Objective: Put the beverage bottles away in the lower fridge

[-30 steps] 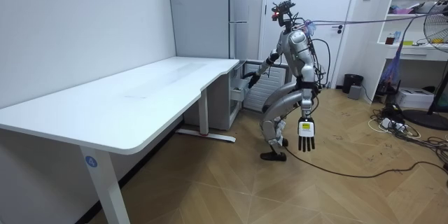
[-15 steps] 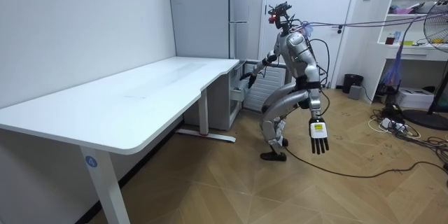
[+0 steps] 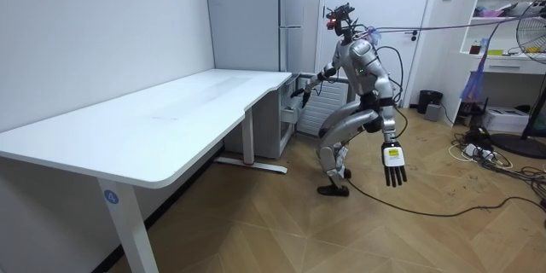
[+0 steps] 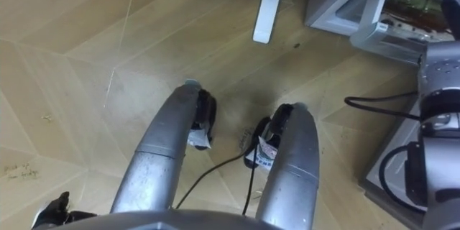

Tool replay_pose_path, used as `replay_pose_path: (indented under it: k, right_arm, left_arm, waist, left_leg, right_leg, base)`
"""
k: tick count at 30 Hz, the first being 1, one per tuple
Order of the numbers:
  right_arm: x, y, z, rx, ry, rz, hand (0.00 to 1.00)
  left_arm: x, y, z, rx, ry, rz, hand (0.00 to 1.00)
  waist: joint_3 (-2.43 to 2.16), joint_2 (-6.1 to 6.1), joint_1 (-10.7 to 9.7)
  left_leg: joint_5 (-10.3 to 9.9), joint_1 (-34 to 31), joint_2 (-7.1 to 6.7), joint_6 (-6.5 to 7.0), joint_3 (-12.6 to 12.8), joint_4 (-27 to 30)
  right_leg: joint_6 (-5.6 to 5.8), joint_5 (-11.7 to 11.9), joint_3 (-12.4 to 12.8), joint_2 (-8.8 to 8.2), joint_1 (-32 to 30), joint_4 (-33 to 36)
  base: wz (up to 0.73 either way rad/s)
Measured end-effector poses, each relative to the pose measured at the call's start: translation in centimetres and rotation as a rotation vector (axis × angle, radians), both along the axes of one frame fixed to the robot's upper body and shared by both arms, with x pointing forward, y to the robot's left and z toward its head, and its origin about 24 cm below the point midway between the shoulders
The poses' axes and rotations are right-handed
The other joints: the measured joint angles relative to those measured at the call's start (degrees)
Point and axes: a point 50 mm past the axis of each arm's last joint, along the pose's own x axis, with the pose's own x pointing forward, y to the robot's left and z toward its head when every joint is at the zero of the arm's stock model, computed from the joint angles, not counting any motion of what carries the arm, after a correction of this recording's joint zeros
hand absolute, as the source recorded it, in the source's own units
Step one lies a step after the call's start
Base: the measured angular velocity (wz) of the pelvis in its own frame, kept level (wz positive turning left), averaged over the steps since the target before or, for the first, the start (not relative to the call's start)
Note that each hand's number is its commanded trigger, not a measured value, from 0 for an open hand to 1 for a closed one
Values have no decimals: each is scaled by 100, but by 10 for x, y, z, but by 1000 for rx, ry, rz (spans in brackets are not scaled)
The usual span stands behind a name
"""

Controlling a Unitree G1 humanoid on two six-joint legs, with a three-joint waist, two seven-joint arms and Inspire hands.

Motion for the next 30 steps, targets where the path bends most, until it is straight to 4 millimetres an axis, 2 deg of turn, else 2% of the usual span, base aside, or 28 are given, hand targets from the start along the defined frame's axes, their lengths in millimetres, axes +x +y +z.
replay_pose_path:
  k: [4,8,11,14,30]
  right_arm:
    - [2,1,5,-8,-18,1,0]
    - [6,1,16,-24,-49,-31,0]
    - [7,0,21,-35,-70,-46,0]
    - [5,-1,22,-39,-70,-65,0]
    - [6,-1,26,-37,-71,-73,0]
  left_arm:
    - [-1,0,0,-1,-1,-4,0]
    - [0,-4,0,-10,-11,-30,0]
    - [-3,-5,0,-13,-18,-34,0]
    - [-4,-5,1,-13,-21,-47,0]
    - [0,-8,1,-18,-44,-83,0]
  waist:
    - [0,19,22]
    - [9,109,93]
    - [11,158,95]
    - [9,190,91]
    - [16,176,85]
  left_leg:
    - [17,-3,-6,-31,-21,13]
    - [27,-11,-11,-51,-39,12]
    - [41,-1,-32,-75,-42,-19]
    - [52,52,-114,-107,-101,-67]
    - [45,113,-99,-151,-136,-174]
  right_leg:
    - [-28,-14,-17,-13,0,37]
    - [-67,-36,-45,-40,-4,65]
    - [-118,-61,-107,-123,19,70]
    - [-130,-120,-178,-205,120,65]
    - [-115,-178,-269,-207,227,-43]
  base:
    - [3]
    - [5]
    - [8]
    - [17]
    - [2]
